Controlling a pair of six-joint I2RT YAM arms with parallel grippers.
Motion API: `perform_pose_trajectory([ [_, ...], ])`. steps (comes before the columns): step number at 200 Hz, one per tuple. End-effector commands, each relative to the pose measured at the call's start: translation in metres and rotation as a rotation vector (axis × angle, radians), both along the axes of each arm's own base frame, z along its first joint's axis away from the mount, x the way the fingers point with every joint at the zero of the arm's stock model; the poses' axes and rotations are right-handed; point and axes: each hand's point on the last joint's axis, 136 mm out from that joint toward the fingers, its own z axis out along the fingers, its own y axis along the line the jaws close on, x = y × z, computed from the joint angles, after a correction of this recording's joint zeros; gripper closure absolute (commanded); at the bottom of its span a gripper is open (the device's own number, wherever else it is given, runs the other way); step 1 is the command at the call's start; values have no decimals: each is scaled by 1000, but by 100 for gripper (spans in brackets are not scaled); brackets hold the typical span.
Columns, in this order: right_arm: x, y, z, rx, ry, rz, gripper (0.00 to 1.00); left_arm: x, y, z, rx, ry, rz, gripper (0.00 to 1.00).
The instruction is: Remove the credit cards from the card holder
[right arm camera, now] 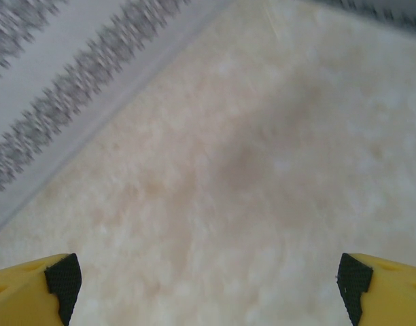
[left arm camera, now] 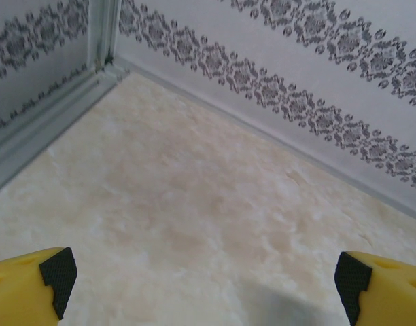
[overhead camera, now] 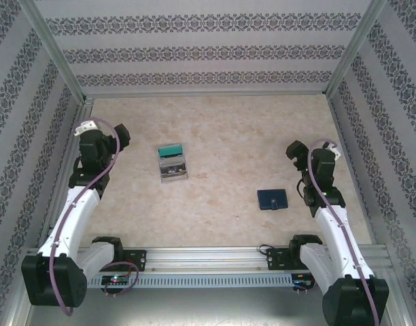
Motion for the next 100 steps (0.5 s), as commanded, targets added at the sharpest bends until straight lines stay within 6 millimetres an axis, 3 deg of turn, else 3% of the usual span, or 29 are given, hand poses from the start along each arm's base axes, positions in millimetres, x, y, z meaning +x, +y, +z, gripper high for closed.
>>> perform_pose_trajectory([
  [1,-59,16,-47,126,332,-29,2,-10,-21,-23,-105,133,-52,1],
  [25,-95,26,-83,146,510,-52,2,-17,-34,-23,-91,189,-96,1],
  [41,-106,38,-101,207,567,-35,2,-20,-48,-23,-69,203,-165,1],
  [64,-105,47,-117,206,584,-26,2,-24,-63,-25,-59,216,-220,1],
  [100,-79,68,-132,205,593,59,2,-27,-77,-35,-72,277,-281,1],
])
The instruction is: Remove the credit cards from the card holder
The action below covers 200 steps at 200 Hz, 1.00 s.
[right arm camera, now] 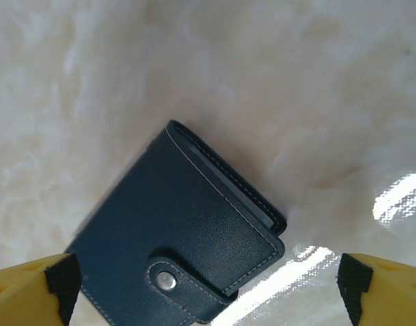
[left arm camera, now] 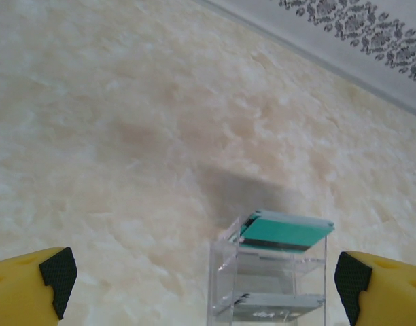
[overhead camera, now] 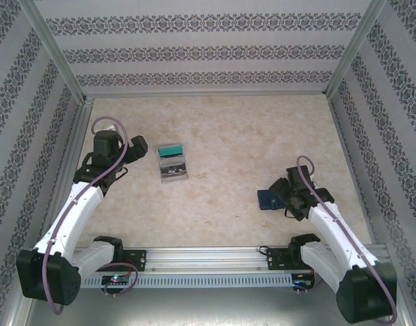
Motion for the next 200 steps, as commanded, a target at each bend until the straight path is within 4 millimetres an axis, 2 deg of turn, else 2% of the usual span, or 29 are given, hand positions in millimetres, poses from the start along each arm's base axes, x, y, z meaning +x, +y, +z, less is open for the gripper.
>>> perform_pose_trajectory([
  [1,18,14,-6,36,-17,19,2,-6,-12,-1,2,54,-68,1],
  [29,41,37,-9,23,-1,124,2,-9,-24,-2,23,89,-139,1],
  [73,91,98,10,7,-73,378,2,-13,-25,-8,33,110,-146,1],
  [144,148,186,9,-15,-41,685,2,-17,-29,-17,24,139,-142,1],
  [172,157,202,22,-73,-41,728,2,-14,-24,-20,35,187,-105,1],
  [200,150,187,41,-232,-21,705,2,-14,-23,-24,60,254,-114,1],
])
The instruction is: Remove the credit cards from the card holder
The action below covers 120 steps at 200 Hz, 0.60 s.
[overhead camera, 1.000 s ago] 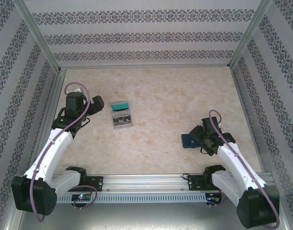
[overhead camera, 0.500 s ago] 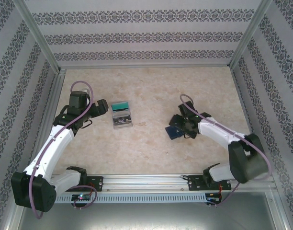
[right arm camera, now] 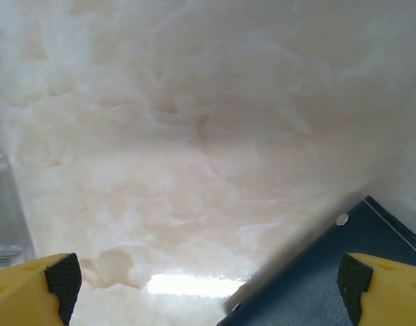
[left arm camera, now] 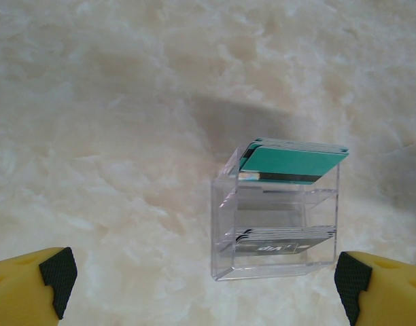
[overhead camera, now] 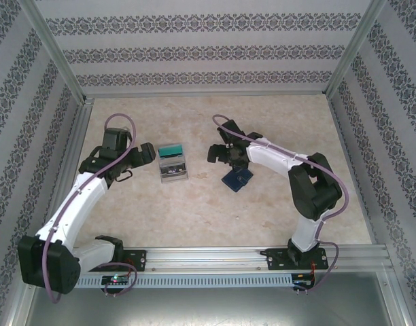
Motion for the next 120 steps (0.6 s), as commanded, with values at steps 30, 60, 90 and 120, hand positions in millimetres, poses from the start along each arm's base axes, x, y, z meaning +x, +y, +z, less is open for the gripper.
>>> perform_pose_trajectory([
  [30,-33,-47,16,-250,16,-81,20,-2,-5,-4,5,57,-17,1],
  [60,-56,-61,5,-286,64,-117,40,0,-11,-5,-21,51,-36,1],
  [90,-62,-64,-11,-308,105,-121,53,3,-16,-6,-31,52,-53,1],
  [120,-61,-59,-24,-300,146,-121,54,6,-19,-6,-38,54,-67,1],
])
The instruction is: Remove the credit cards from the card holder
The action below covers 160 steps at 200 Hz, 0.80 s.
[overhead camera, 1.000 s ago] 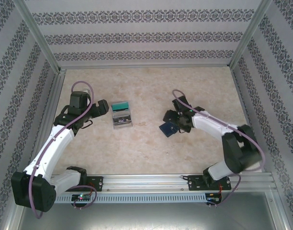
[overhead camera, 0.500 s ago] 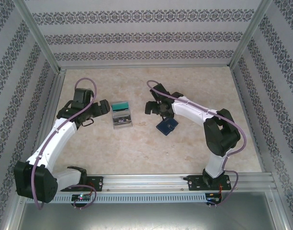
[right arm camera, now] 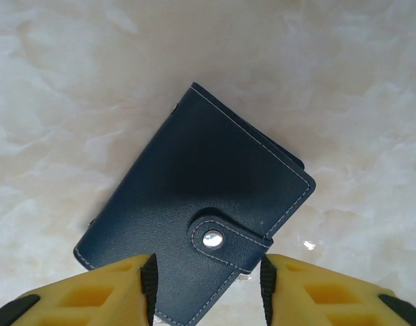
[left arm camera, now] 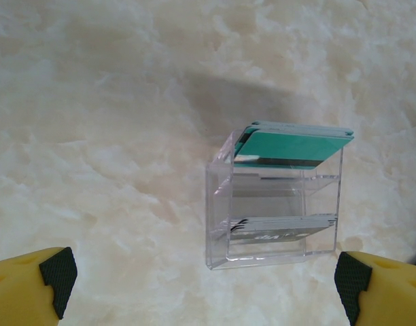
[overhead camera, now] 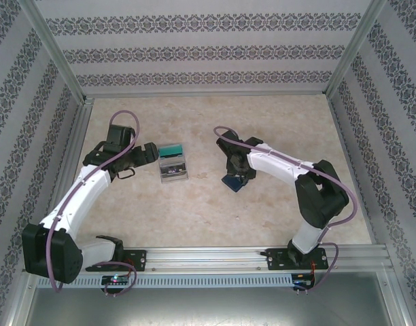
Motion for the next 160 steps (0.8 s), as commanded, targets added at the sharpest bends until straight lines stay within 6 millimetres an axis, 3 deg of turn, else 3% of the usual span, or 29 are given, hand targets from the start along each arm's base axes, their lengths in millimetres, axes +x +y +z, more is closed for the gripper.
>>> perform_pose_trajectory([
  [1,-5,-1,-13,-25,41,-21,54,3,-9,6,-15,-11,-31,1],
  [101,0,-7,-44,-46,91,-42,60,8,-15,-1,-26,17,-60,1],
  [160,-7,-8,-38,-23,84,-27,96,11,-22,-1,-63,26,-69,1],
])
